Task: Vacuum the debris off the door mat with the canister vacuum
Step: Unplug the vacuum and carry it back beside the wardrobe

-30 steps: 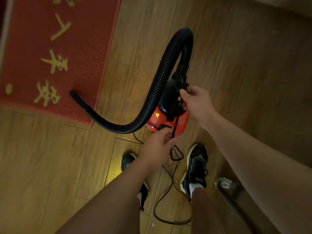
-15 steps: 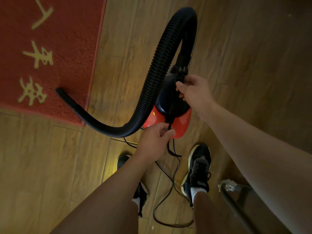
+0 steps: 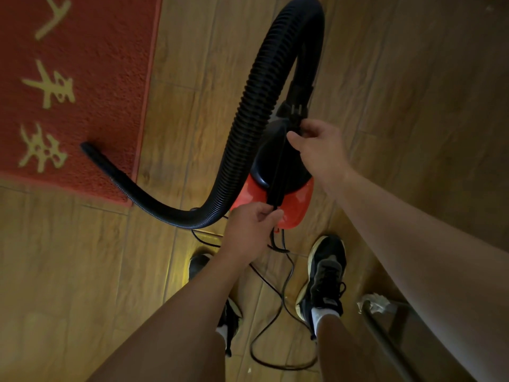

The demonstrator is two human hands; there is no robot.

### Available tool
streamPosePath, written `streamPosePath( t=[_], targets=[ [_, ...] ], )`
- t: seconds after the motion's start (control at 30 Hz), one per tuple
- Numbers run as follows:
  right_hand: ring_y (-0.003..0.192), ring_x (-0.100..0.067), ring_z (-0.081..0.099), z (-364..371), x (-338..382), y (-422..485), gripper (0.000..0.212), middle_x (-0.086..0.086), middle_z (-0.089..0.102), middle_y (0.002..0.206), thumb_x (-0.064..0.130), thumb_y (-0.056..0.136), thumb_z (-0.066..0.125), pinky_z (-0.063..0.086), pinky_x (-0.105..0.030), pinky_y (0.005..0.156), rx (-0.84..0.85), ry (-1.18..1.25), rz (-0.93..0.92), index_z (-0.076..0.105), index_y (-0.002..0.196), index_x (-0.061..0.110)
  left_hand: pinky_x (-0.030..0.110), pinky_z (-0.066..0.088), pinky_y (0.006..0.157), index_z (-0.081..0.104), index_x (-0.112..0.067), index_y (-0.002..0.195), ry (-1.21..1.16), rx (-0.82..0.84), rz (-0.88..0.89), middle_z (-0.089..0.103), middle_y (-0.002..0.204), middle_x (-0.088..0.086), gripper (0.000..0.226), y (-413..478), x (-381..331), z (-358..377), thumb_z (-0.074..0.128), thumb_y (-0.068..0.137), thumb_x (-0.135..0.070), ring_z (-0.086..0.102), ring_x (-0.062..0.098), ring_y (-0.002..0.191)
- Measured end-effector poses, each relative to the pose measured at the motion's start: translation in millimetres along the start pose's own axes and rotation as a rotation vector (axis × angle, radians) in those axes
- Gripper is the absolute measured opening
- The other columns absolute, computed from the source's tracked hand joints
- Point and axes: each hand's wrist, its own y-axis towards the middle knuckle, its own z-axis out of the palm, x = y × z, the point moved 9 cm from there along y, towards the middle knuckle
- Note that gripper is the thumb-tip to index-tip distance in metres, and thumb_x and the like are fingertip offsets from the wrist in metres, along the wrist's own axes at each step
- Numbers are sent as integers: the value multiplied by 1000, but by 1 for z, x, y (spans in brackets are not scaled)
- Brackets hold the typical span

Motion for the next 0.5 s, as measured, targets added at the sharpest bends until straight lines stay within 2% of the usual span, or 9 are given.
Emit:
streamPosePath(
  t=[0.1, 0.17, 0.3, 0.43, 0.5],
  targets=[
    [87, -4, 72, 2, -1, 2, 14, 10, 74, 89, 12, 94, 69, 54, -18, 76, 11, 55, -16, 74, 100, 23, 31, 57, 71, 71, -36, 74, -21, -21, -17, 75, 71, -15, 21, 5, 5, 3, 74, 93, -27, 68, 1, 65],
    [92, -8, 72, 5, -2, 2, 17, 8, 75, 93, 11, 95, 67, 56, -23, 81, 23, 93, -34, 74, 100, 26, 33, 58, 72, 71, -35, 72, -13, -35, -19, 74, 70, -14, 21, 6, 7, 4, 75, 92, -29, 69, 3, 65],
    [101, -13, 72, 8, -8, -1, 21, 4, 76, 103, 13, 95, 64, 59, -38, 94, 33, 147, -26, 73, 106, 28, 27, 55, 70, 71, -37, 72, -6, -53, 1, 74, 69, -16, 22, 5, 7, 3, 74, 93, -29, 69, 2, 67],
    [97, -7, 72, 9, -11, -6, 30, 9, 75, 103, 16, 98, 62, 59, -29, 84, 50, 93, -8, 69, 125, 26, 16, 49, 67, 72, -36, 74, -7, -56, 3, 72, 68, -21, 21, 3, 3, 0, 73, 94, -28, 67, -5, 68],
    [95, -6, 72, 10, -12, -9, 31, 10, 74, 101, 20, 100, 59, 61, -32, 82, 61, 59, 0, 67, 128, 29, 9, 45, 63, 73, -31, 78, 34, -66, 10, 70, 66, -21, 16, 2, 0, -3, 72, 94, -28, 65, -8, 66]
  ],
)
